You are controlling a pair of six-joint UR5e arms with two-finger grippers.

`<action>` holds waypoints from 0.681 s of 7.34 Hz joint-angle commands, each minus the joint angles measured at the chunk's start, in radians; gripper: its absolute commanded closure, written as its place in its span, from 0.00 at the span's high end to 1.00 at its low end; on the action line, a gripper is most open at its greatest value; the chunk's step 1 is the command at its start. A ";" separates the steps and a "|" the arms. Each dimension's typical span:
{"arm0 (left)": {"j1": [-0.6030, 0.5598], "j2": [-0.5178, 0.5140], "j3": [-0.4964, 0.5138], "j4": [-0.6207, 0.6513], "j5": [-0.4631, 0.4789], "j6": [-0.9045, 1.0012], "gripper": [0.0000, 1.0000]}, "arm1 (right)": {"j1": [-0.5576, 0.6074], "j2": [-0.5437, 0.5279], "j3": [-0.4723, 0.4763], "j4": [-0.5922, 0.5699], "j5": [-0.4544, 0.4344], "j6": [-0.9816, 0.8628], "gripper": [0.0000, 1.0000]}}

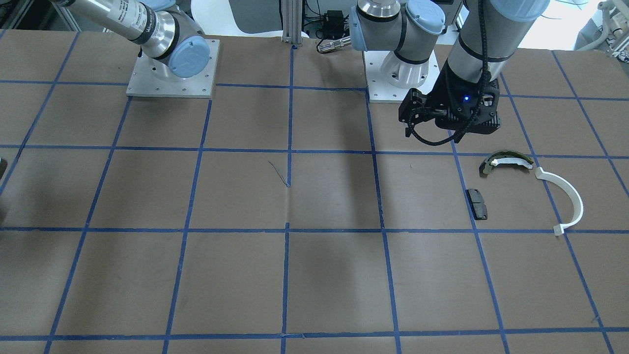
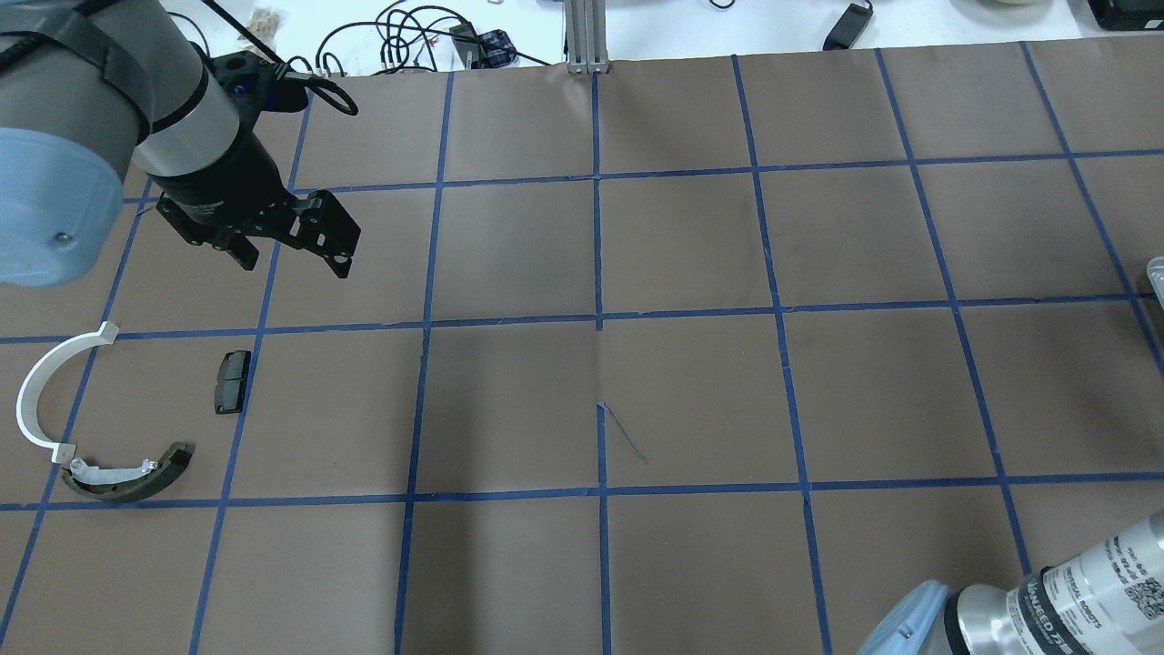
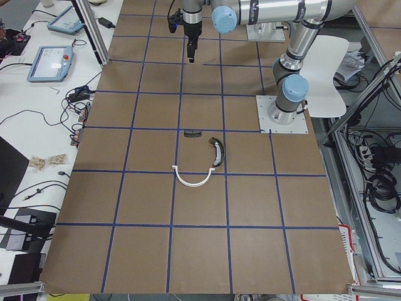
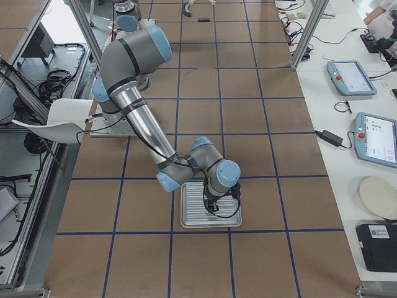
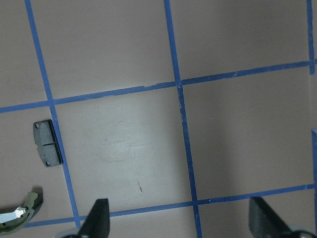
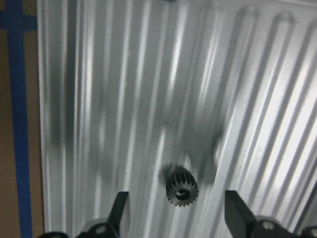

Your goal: Place bearing gear from tray to pile

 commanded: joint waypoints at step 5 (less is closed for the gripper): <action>0.000 -0.001 0.000 0.001 0.000 0.001 1.00 | 0.000 0.013 -0.002 -0.001 0.000 -0.021 0.54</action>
